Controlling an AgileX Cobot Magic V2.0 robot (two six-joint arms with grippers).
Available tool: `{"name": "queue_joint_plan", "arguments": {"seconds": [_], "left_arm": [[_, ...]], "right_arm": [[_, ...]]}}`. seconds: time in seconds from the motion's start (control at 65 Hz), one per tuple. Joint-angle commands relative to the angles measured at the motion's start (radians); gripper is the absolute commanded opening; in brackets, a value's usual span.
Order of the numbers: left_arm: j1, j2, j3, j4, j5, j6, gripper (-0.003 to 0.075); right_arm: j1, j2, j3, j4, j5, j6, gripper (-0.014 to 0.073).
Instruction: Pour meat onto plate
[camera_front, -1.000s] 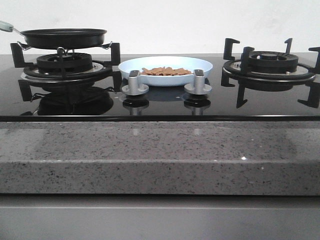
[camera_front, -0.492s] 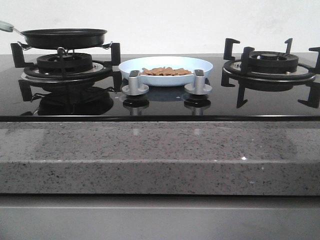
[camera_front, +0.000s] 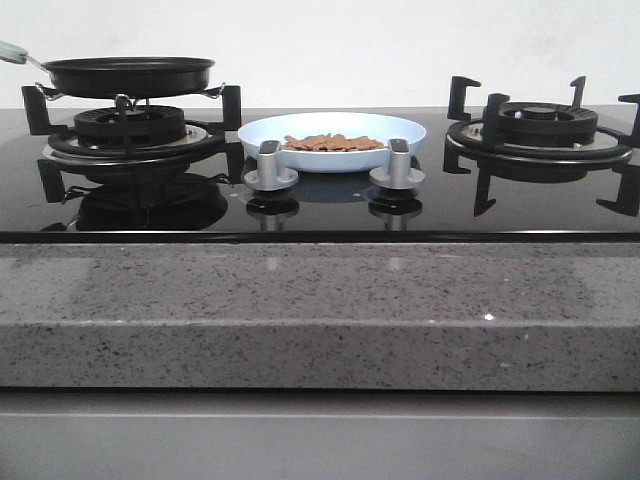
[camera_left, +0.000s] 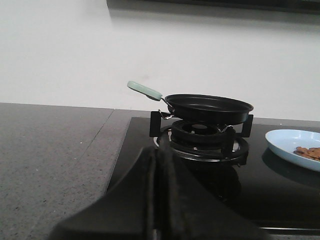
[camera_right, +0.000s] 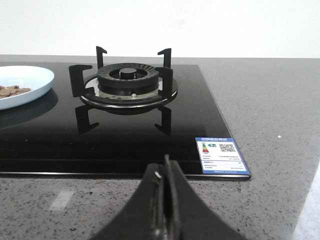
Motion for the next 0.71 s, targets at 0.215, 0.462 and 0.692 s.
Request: {"name": "queue_joint_plan", "arguments": {"seconds": [0.215,0.462,0.692], "left_arm": [[-0.007,-0.018,0.005,-0.009,-0.074,-0.001,-0.0020],[-0.007,-0.018,0.005,-0.009,-0.074,-0.001,-0.0020],[-0.007,-0.018,0.005,-0.009,-0.074,-0.001,-0.0020]], "right_arm": [[0.012,-0.019,0.044,0.009,-0.176,-0.008,-0.0114],[0.014,-0.018,0.044,0.009,-0.176,-0.008,-0.0114],[0.013,-0.018,0.044,-0.001,-0.182,-0.008,-0.0114]]}}
